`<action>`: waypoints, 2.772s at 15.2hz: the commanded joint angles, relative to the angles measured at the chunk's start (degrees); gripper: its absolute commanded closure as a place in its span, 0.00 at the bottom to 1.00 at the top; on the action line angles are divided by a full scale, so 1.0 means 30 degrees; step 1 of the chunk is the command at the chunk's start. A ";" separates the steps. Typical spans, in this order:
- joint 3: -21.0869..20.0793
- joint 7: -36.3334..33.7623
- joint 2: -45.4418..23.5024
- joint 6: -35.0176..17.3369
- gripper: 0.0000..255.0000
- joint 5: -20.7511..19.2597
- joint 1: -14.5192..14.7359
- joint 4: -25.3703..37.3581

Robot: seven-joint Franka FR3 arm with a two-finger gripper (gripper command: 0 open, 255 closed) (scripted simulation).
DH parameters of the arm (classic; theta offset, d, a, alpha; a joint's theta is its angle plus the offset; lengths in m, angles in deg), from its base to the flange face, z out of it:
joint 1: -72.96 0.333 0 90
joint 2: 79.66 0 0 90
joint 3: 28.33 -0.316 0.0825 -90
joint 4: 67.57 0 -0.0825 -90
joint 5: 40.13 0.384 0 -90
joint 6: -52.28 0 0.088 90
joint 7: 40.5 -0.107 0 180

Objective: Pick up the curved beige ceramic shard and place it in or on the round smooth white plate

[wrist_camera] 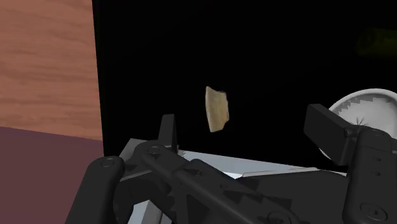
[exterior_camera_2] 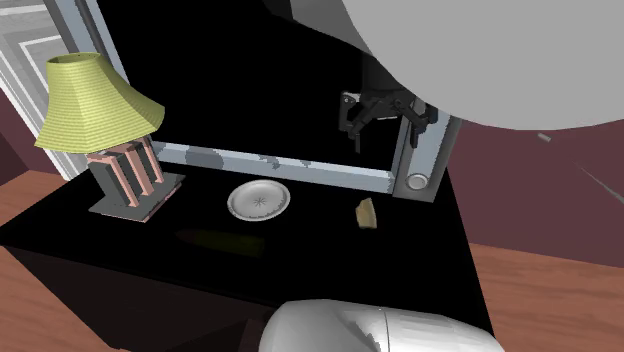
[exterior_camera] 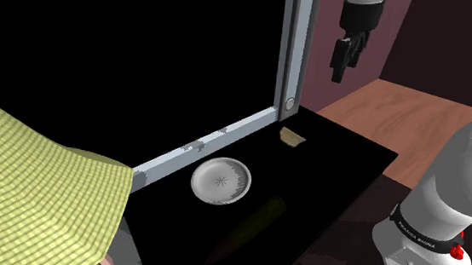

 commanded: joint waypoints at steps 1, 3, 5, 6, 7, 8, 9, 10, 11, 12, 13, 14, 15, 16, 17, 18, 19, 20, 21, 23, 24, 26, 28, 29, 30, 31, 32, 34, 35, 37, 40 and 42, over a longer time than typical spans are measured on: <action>0.0000 0.0000 0.0000 0.0000 0.00 0.0000 0.0000 0.0000; -0.0125 -0.0078 -0.0342 -0.1339 0.00 -0.0141 0.0056 -0.1035; -0.0248 -0.0178 -0.0812 -0.2716 0.00 -0.0304 0.0100 -0.1981; -0.0311 -0.0236 -0.1097 -0.3419 0.00 -0.0394 0.0113 -0.2420; -0.0376 -0.0300 -0.1416 -0.4132 0.00 -0.0492 0.0120 -0.2835; -0.0443 -0.0371 -0.1772 -0.4856 0.00 -0.0597 0.0119 -0.3225; -0.0512 -0.0450 -0.2163 -0.5590 0.00 -0.0711 0.0111 -0.3589; -0.0585 -0.0538 -0.2592 -0.6333 0.00 -0.0836 0.0093 -0.3927; -0.0660 -0.0635 -0.3057 -0.7085 0.00 -0.0972 0.0066 -0.4238; -0.0739 -0.0745 -0.3560 -0.7846 0.00 -0.1123 0.0029 -0.4521; -0.0820 -0.0869 -0.4101 -0.8613 0.00 -0.1292 -0.0018 -0.4774; -0.0913 -0.1004 -0.4678 -0.9386 0.00 -0.1474 -0.0084 -0.4997; -0.1007 -0.1159 -0.5292 -1.0163 0.00 -0.1682 -0.0160 -0.5188; -0.1108 -0.1333 -0.5942 -1.0940 0.00 -0.1914 -0.0252 -0.5348; -0.1217 -0.1529 -0.6626 -1.1717 0.00 -0.2176 -0.0361 -0.5474; -0.1330 -0.1754 -0.7343 -1.2488 0.00 -0.2473 -0.0485 -0.5567; -0.1453 -0.2008 -0.8091 -1.3251 0.00 -0.2810 -0.0631 -0.5624; -0.1582 -0.2298 -0.8869 -1.4002 0.00 -0.3194 -0.0795 -0.5645; -0.1667 -0.2505 -0.9379 -1.4472 0.00 -0.3468 -0.0909 -0.5640; -0.1651 -0.2679 -0.9833 -1.5103 0.00 -0.3752 -0.1071 -0.5822; -0.1647 -0.2774 -1.0070 -1.5419 0.00 -0.3905 -0.1159 -0.5905; -0.1642 -0.2983 -1.0564 -1.6052 0.00 -0.4238 -0.1345 -0.6054; -0.1640 -0.3221 -1.1083 -1.6684 0.00 -0.4611 -0.1544 -0.6178; -0.1639 -0.3296 -1.1238 -1.6865 0.00 -0.4727 -0.1604 -0.6209; -0.1638 -0.3297 -1.1238 -1.6864 0.00 -0.4727 -0.1603 -0.6209; -0.1638 -0.3296 -1.1237 -1.6865 0.00 -0.4726 -0.1602 -0.6210; -0.1638 -0.3296 -1.1238 -1.6864 0.00 -0.4727 -0.1602 -0.6209; -0.1638 -0.3297 -1.1238 -1.6864 0.00 -0.4727 -0.1602 -0.6209; -0.1638 -0.3297 -1.1238 -1.6864 0.00 -0.4727 -0.1602 -0.6209; -0.1638 -0.3296 -1.1237 -1.6864 1.00 -0.4727 -0.1602 -0.6210; -0.1640 -0.3300 -1.1240 -1.6864 1.00 -0.4727 -0.1601 -0.6208; -0.1625 -0.3291 -1.1300 -1.6894 1.00 -0.4758 -0.1627 -0.6174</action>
